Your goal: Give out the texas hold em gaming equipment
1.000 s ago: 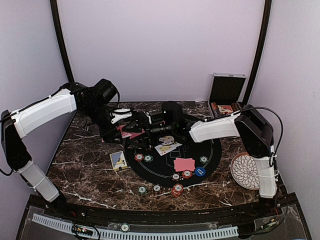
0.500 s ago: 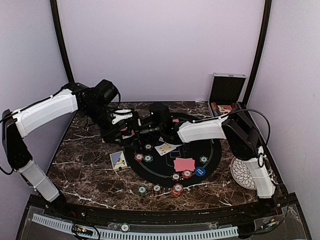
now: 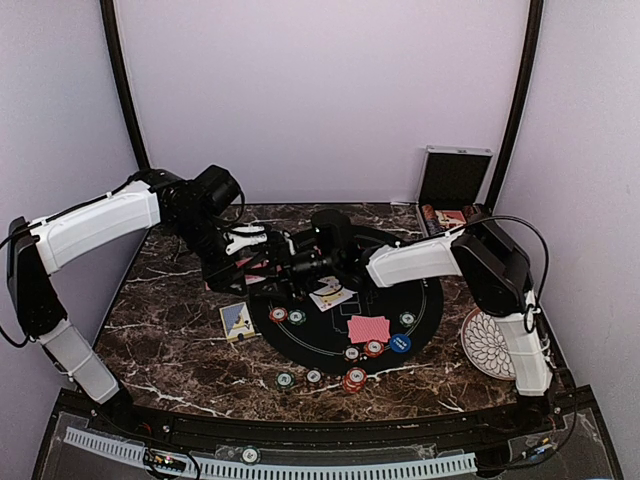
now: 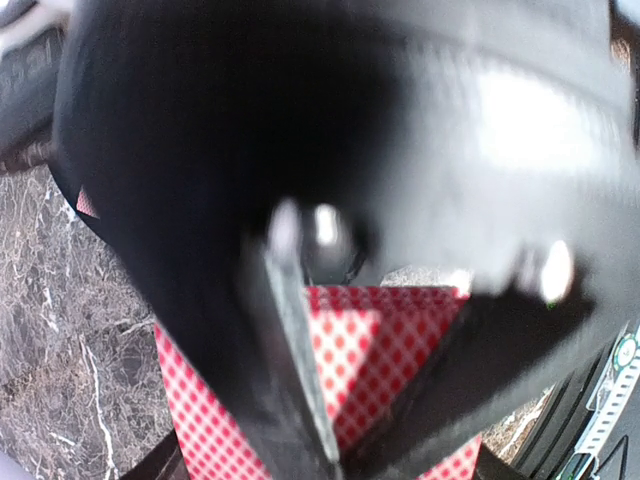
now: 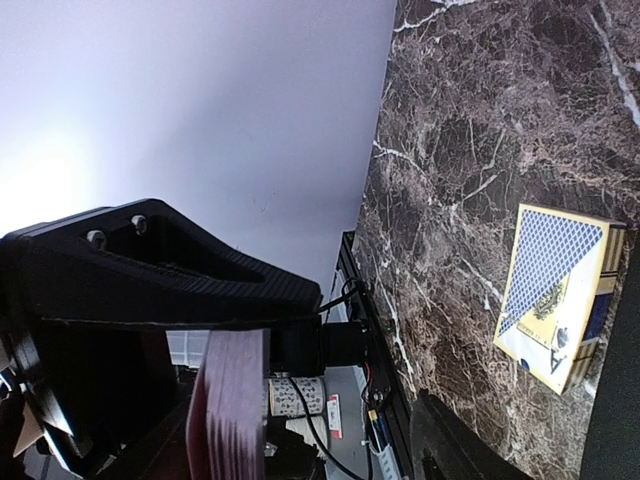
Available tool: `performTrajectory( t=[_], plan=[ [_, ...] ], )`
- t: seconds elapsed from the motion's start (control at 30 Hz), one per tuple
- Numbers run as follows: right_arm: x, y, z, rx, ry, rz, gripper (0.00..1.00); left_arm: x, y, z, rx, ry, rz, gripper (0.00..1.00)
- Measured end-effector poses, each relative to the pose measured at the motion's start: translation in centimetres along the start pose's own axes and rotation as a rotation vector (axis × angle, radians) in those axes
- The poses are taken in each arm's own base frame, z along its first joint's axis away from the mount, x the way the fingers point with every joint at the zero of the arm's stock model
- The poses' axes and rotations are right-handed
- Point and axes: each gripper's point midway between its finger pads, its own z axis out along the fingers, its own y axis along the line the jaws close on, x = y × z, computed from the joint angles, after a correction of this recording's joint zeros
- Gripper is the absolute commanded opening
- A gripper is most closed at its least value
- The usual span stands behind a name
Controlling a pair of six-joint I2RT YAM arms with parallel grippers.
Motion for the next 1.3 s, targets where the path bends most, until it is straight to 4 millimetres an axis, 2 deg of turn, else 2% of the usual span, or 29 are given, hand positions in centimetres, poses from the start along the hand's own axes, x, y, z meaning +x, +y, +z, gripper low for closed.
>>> performTrajectory(
  t=[0.13,0.6,1.13,1.3],
  plan=[
    [0.0,0.0,-0.8,0.005,-0.009,-0.004,0.6,0.1,0.0,0.0,0.001,0.005,0.001,0.0],
    [0.0,1.2,-2.5,-0.025,-0.025,0.009,0.23,0.4,0.0,0.0,0.0,0.015,-0.001,0.0],
    [0.1,1.5,-4.2,-0.075,-0.037,0.059,0.03,0.4,0.1,0.0,-0.008,0.019,-0.002,0.0],
    [0.1,2.3,-4.6,-0.108,-0.043,0.073,0.0,0.5,0.2,0.0,-0.01,0.02,-0.002,0.0]
  ],
)
